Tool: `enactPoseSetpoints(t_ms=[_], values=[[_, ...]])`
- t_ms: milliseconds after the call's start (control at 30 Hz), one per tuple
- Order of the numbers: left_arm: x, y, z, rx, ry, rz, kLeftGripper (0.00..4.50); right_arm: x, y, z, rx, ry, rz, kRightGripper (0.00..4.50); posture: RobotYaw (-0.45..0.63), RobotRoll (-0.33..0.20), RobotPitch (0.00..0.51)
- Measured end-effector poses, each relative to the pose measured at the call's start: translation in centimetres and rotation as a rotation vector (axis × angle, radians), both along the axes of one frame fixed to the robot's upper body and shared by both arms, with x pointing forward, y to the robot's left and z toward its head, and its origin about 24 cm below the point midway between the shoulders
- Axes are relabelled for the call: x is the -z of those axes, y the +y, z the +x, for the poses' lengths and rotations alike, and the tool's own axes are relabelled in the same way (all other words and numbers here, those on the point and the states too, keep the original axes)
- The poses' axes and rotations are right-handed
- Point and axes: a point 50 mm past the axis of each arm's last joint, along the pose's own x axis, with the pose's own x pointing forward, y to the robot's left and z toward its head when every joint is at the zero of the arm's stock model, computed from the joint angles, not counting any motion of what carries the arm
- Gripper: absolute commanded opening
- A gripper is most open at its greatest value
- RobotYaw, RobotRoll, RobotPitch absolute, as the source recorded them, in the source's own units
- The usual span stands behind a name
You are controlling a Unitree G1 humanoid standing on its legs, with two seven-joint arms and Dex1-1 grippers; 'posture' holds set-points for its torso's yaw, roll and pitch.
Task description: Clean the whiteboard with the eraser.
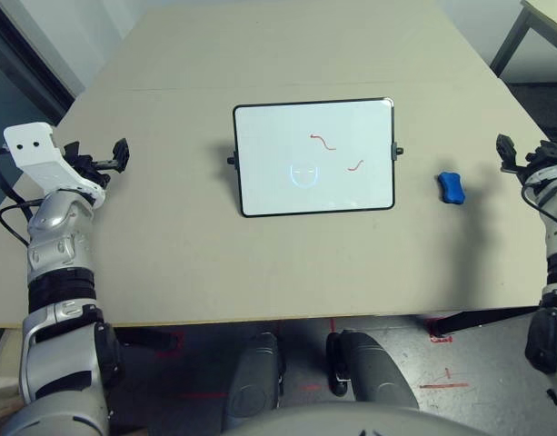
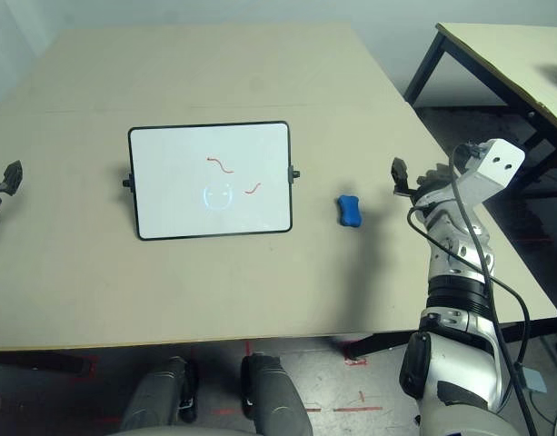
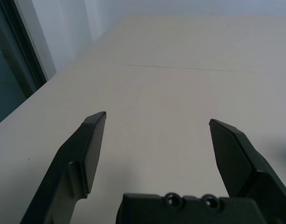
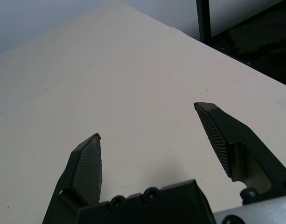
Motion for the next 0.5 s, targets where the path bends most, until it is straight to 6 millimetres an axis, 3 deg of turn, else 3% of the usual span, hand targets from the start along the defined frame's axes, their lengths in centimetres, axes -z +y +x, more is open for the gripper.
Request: enactPoseSetpoints(t_ms=[233,500], values=[[-0.3,-1.0,0.9,0.027,-0.021,-0.022,4.50,0.5,0.0,-0.4,0.001,0.027,0.000,4.45,-0.02,0.000,0.113],[-4.5,-3.3,2.4,0.269,-0.030,0.082,4.50,-3.0,1.4,-1.0,-0.020,0.131,0.019,4.45,-0.04,0.000,0.110]])
